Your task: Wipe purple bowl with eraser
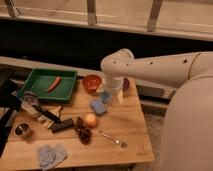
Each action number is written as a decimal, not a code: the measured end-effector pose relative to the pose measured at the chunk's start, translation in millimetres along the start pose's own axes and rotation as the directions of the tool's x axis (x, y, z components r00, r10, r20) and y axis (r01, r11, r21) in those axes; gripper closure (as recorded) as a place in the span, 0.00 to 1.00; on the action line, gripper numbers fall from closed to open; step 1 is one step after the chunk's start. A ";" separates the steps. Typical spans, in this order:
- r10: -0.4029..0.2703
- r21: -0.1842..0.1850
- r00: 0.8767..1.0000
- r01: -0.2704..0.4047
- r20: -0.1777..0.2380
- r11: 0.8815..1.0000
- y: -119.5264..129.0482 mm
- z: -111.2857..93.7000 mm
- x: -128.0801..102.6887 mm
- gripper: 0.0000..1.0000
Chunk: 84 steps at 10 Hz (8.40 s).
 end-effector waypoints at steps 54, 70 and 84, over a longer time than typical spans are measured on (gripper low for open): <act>-0.098 -0.275 0.943 0.007 -0.319 0.961 135.7 138.4 179.2 0.20; 0.104 -0.291 0.949 -0.195 -0.299 0.937 138.3 147.3 158.2 0.20; 0.018 -0.189 0.950 -0.080 -0.312 0.979 155.8 181.8 175.3 1.00</act>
